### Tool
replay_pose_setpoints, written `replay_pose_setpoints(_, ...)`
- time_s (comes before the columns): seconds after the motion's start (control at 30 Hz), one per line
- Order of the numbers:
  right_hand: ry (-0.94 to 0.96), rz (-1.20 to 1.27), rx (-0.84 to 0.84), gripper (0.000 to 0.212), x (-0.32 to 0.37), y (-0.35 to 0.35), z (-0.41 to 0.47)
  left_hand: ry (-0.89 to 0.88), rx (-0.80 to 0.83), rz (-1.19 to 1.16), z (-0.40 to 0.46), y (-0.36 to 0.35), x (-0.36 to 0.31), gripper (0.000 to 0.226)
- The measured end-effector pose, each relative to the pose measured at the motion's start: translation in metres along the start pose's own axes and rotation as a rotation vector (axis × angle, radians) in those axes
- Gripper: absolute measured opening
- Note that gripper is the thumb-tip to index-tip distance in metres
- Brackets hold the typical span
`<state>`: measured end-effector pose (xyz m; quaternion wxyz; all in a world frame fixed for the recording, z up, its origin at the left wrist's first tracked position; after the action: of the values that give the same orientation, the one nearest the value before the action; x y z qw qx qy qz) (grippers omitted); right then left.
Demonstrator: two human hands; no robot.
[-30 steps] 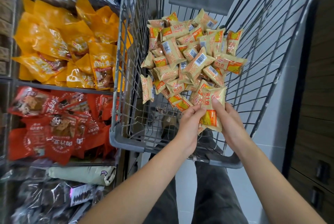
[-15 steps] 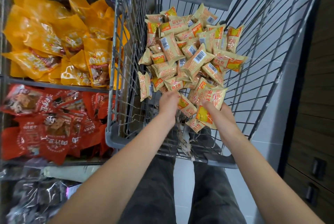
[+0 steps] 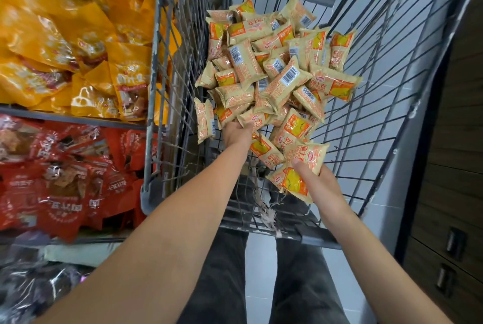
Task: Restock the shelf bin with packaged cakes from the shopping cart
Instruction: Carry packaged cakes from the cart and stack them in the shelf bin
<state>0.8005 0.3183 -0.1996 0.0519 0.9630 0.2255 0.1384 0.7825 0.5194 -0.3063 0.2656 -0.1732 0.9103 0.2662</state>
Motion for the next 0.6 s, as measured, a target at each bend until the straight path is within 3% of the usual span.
replay_pose_setpoints(0.27,0.024,-0.031,-0.003,0.036,0.012,0.006,-0.023,-0.099,0.030,0.085,-0.011,0.028,-0.020,0.012)
replay_pose_setpoints(0.5,0.139,-0.104,-0.033,0.019,0.023,0.016,-0.102,-0.224,0.096,-0.158,-0.093,0.089,-0.057,0.038)
replay_pose_setpoints(0.6,0.220,-0.113,0.002,0.030,0.016,0.013,-0.144,-0.306,0.155,-0.312,-0.154,0.122,-0.067,0.039)
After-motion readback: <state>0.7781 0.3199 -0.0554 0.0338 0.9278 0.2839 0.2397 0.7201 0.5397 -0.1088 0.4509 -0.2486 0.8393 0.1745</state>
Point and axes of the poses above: each hand's wrist, its own z-axis towards the middle knuckle, its own y-axis out of the back of the hand, x = y × z, the point moved 8 cm from there along z, towards the middle knuckle, and after that the axes turned 15 degrees about -y, right-handed, at the moved point
